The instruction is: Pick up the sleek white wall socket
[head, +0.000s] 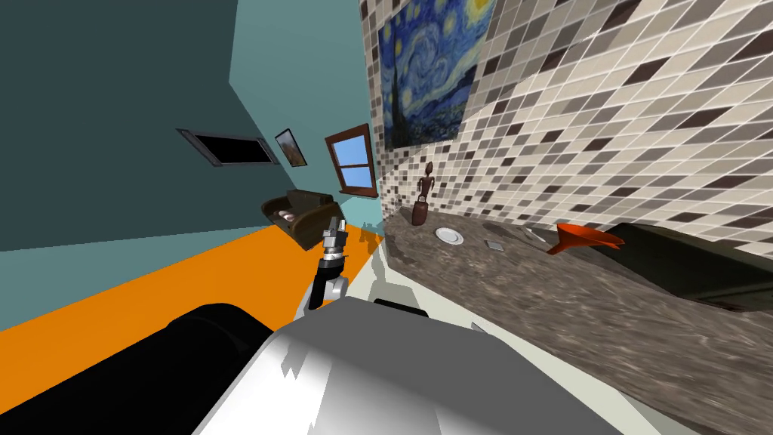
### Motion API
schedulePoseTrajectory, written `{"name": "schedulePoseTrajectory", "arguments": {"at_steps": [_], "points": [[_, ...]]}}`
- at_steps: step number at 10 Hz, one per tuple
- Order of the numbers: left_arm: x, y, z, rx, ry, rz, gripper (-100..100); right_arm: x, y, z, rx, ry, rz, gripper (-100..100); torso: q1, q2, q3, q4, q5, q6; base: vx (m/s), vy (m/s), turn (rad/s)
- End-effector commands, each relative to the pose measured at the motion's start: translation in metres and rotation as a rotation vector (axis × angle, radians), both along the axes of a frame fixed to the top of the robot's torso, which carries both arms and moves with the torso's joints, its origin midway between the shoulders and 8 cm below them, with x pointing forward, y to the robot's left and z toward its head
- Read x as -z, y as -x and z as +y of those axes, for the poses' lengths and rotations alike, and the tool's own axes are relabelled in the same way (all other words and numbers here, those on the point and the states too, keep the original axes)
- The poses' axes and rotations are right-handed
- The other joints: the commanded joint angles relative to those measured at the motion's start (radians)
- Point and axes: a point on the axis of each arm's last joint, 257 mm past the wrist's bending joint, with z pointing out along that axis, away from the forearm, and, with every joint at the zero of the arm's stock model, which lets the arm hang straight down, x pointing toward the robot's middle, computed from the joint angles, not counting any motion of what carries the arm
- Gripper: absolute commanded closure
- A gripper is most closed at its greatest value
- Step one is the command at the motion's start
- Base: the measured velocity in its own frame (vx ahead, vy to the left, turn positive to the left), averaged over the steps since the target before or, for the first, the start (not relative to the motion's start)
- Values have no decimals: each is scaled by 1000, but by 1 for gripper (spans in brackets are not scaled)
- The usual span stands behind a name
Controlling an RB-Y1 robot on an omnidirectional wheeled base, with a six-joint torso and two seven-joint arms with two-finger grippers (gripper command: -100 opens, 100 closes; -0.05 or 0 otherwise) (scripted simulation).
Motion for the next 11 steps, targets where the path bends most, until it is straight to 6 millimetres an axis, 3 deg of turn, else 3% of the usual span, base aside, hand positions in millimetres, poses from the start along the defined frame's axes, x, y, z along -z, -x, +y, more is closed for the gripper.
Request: {"name": "schedulePoseTrajectory", "arguments": {"at_steps": [1, 4, 5, 6, 7, 8, 9, 10, 11], "points": [[0, 0, 0, 0, 0, 0, 0, 8, 5, -6, -2, 17, 16, -100, 0, 0, 0, 0, 0, 0, -13, 9, -27], [0, 0, 0, 0, 0, 0, 0, 37, 49, -54, -73, 165, 130, -100, 0, -1, -1, 0, 0, 0, -21, 19, 201], [0, 0, 0, 0, 0, 0, 0, 40, 52, -63, -74, 183, 145, -100, 0, -1, -1, 0, 0, 0, -24, 8, 146], [0, 0, 0, 0, 0, 0, 0, 50, 73, -87, -99, 246, 198, -100, -1, -1, -1, 0, 0, 0, -25, 11, 251], [0, 0, 0, 0, 0, 0, 0, 49, 76, -96, -110, 267, 209, -100, -1, -1, -1, 0, 0, -1, -16, 1, 144], [0, 0, 0, 0, 0, 0, 0, 58, 97, -121, -126, 326, 265, -100, -1, -2, -1, 0, 0, 0, -9, 1, 310], [0, 0, 0, 0, 0, 0, 0, 55, 97, -130, -145, 350, 270, -100, -2, -2, -1, 0, 0, -1, -4, -10, 131], [0, 0, 0, 0, 0, 0, 0, 59, 118, -157, -161, 411, 324, -100, -2, -2, -1, 0, 0, 0, 2, -10, 235], [0, 0, 0, 0, 0, 0, 0, 55, 117, -166, -178, 433, 329, -100, -2, -3, -2, -1, 0, -1, 4, -17, 150]]}}
